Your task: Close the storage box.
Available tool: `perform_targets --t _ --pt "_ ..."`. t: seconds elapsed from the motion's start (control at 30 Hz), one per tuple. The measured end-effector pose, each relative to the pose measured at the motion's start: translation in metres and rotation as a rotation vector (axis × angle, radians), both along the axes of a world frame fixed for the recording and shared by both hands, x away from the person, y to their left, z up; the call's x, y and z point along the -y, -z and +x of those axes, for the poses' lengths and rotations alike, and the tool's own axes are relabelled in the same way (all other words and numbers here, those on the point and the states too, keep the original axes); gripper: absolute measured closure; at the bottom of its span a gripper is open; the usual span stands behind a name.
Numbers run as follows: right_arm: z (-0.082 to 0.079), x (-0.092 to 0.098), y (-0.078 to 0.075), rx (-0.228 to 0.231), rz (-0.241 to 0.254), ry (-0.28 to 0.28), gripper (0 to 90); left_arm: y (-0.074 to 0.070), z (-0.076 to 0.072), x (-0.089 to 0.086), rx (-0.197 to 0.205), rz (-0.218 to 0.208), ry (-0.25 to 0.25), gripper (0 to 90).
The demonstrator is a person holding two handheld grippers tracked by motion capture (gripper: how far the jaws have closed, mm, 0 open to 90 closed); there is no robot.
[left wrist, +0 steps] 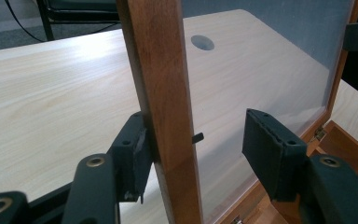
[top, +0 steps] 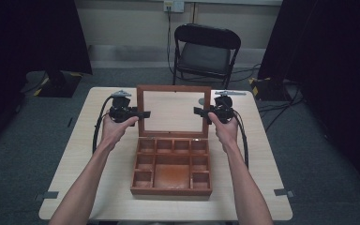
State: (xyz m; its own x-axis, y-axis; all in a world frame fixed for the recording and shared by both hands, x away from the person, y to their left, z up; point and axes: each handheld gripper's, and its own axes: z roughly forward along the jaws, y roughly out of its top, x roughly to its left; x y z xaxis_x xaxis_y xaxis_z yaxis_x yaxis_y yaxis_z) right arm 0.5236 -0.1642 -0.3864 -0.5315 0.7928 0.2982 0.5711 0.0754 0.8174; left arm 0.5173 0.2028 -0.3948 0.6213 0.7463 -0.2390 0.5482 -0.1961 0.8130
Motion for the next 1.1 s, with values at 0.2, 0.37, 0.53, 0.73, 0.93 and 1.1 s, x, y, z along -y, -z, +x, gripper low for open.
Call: perform_targets --t 0.2,0.37,0.53,0.73,0.93,1.1 --pt "-0.004 0.001 -0.005 0.003 -0.007 -0.007 39.8 -0.006 -0.004 -0.001 0.014 -0.007 0.007 43.3" --pt "-0.009 0.001 -0.009 0.011 -0.014 -0.01 39.5 -0.01 -0.008 -0.002 0.029 -0.009 0.016 43.3" --pt "-0.015 -0.002 -0.013 0.018 -0.056 -0.017 38.1 -0.017 -0.015 -0.003 0.051 -0.018 0.025 43.0" --pt "-0.023 -0.002 -0.015 0.03 -0.067 -0.021 38.7 -0.02 -0.023 -0.004 0.07 -0.022 0.037 44.4" --pt "-0.032 0.0 -0.016 0.042 -0.038 -0.027 39.3 -0.021 -0.031 -0.007 0.092 -0.033 0.056 45.6" --pt "-0.039 0.005 -0.015 0.053 -0.006 -0.041 41.7 -0.022 -0.037 -0.009 0.107 -0.033 0.073 46.8"
